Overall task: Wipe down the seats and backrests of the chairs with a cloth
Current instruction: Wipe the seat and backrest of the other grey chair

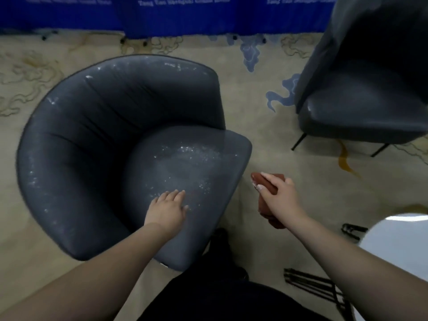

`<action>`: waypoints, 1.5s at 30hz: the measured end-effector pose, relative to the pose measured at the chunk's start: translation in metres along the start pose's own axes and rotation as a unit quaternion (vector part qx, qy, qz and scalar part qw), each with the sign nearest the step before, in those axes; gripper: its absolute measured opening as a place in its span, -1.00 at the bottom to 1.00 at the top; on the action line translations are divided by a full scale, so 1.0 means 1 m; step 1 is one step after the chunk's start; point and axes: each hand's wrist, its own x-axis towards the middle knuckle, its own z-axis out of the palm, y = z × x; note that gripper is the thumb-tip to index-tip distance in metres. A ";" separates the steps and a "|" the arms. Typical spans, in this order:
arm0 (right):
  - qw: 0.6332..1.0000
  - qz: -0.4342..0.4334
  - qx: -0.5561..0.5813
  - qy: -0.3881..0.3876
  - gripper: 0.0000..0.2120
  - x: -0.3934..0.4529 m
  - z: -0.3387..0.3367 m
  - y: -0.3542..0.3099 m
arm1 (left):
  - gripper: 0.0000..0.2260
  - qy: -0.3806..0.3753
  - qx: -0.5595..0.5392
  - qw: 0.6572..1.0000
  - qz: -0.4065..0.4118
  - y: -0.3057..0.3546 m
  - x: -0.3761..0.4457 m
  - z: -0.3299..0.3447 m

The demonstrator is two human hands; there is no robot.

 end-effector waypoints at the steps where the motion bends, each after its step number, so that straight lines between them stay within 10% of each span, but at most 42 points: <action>1: 1.000 -0.016 0.000 -0.008 -0.63 0.010 0.004 -0.005 | -0.51 -0.002 0.000 1.000 -0.015 -0.003 0.005 0.000; 24: 0.932 -0.247 -0.128 -0.232 -0.61 0.226 0.079 -0.147 | -0.46 -0.008 -0.094 0.968 -0.231 -0.027 0.100 -0.027; 45: 0.683 -0.417 -0.239 -0.550 -0.42 0.247 0.205 -0.187 | -0.48 0.017 -0.342 0.720 -0.604 0.073 0.074 0.086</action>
